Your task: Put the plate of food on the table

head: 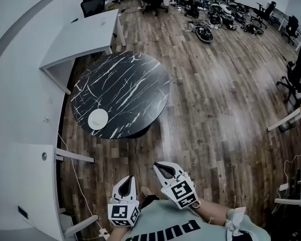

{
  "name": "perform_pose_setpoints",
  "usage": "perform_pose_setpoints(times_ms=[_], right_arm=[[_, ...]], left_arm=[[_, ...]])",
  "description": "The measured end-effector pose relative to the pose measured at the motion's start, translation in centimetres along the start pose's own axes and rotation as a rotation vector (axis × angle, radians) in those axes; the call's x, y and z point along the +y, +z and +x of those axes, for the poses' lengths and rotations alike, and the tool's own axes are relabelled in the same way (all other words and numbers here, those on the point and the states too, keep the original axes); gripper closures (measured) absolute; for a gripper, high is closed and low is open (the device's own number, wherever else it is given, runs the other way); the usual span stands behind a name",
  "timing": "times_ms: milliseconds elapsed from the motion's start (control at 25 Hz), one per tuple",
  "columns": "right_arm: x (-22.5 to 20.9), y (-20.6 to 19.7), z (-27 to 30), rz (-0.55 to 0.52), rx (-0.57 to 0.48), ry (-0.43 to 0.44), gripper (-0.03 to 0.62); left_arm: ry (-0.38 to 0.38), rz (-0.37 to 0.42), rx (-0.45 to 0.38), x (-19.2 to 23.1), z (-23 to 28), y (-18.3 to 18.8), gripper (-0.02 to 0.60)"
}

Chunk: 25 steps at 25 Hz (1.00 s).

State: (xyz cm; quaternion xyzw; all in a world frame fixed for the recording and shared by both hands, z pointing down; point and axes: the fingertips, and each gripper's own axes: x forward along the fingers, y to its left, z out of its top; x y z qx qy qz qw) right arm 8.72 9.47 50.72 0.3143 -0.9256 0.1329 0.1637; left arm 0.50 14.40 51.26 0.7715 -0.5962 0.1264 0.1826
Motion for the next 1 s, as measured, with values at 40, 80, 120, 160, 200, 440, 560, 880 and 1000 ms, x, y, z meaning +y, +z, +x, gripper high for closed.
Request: perform_pose_setpoints(times_ms=[40,80,120,160,200,440,560,880,1000], right_arm=[[-0.2,-0.1,-0.1,-0.003,-0.004,0.001,0.586],[-0.5,-0.3,-0.2,-0.006,-0.008,0.000,0.586],[-0.8,-0.3,-0.2,-0.009,-0.012,-0.001,0.586],[-1.0,-0.4,-0.3,-0.011,-0.015,-0.003,0.586],[-1.2,-0.4,-0.4,-0.012,-0.017,-0.005,0.586],[-1.4,0.0,-1.0,-0.015,-0.024,-0.012,0.586],[-1.2,0.3,-1.2,-0.017,-0.026,-0.016,0.586],[-1.3,0.8,-1.4,-0.023,-0.028,-0.045,0.586],[-1.1,1.0,-1.5,-0.027,-0.028,-0.051,0.586]], left_arm=[[0.007,0.001,0.005,-0.1,0.1,-0.2,0.575],[0.014,0.002,0.008,-0.2,0.2,-0.3,0.575],[0.020,0.003,0.007,-0.3,0.3,-0.4,0.575],[0.026,0.003,0.004,-0.2,0.4,-0.3,0.575],[0.032,0.003,0.000,-0.2,0.4,-0.2,0.575],[0.035,-0.001,-0.024,-0.5,0.4,0.7,0.575],[0.026,0.006,-0.036,-0.7,0.5,1.2,0.575],[0.007,0.008,-0.060,-0.5,0.7,1.8,0.575],[0.005,0.007,-0.067,-0.4,0.5,2.0,0.575]])
